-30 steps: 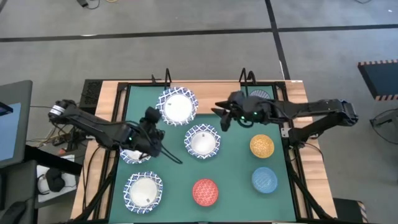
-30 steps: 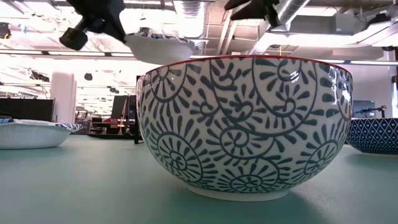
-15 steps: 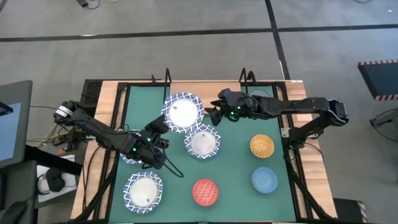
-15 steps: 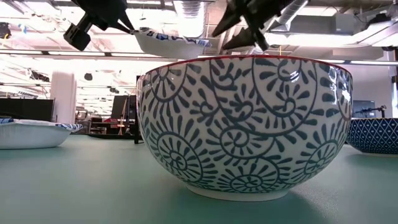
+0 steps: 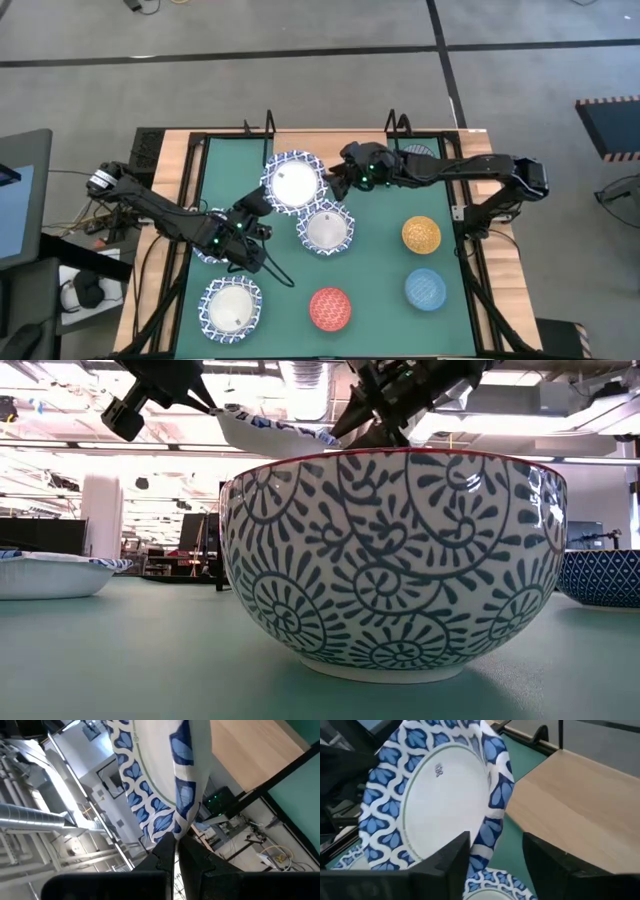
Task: Place and stack bowls onto a shelf
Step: Put the white patterned bowl on the shelf
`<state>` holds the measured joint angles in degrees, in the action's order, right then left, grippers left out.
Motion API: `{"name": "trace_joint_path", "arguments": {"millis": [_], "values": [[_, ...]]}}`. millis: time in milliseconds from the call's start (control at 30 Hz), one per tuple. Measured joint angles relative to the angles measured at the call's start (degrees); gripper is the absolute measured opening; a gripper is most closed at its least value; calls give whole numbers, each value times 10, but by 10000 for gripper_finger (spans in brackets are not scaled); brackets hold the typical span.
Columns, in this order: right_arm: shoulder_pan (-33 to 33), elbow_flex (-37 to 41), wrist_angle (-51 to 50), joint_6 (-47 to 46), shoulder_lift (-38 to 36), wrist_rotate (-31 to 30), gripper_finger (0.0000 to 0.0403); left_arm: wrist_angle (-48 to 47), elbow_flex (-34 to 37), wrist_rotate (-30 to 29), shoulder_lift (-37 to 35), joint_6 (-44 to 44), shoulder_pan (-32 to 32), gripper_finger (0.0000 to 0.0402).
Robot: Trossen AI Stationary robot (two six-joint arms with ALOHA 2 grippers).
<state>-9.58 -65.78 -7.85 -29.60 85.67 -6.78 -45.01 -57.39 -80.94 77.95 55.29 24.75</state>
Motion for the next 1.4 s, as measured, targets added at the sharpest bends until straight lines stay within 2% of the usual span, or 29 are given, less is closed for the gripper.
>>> {"name": "trace_joint_path", "arguments": {"millis": [167, 267, 367, 567, 767, 933, 1067, 1233, 1300, 1400], "values": [[1, 0, 7, 9, -3, 12, 110, 35, 0, 14, 0, 4, -10, 0], [1, 0, 2, 6, 4, 16, 72, 68, 0, 22, 0, 35, -14, 0], [0, 1, -2, -4, 10, 15, 61, 104, 0, 29, 0, 69, -14, 0], [2, 1, -3, 24, 9, 15, 70, 127, 0, 37, 0, 92, -14, 0], [2, 1, -14, 33, 9, 15, 19, 126, 0, 67, -1, 46, -22, 0], [2, 1, -19, 41, 9, 14, 19, 128, 0, 65, -1, -64, -37, 11], [2, 0, -22, 46, 4, 8, 19, 128, 0, -11, -1, -185, -47, 42], [7, 0, -39, 64, -20, -22, 19, 105, 0, -89, -1, -415, -46, 96], [11, 0, -59, 83, -35, -51, 19, 92, 0, -85, -1, -498, -42, 118], [25, 0, -70, 100, -53, -81, 19, 92, 0, -22, -4, -565, -44, 145]]}}
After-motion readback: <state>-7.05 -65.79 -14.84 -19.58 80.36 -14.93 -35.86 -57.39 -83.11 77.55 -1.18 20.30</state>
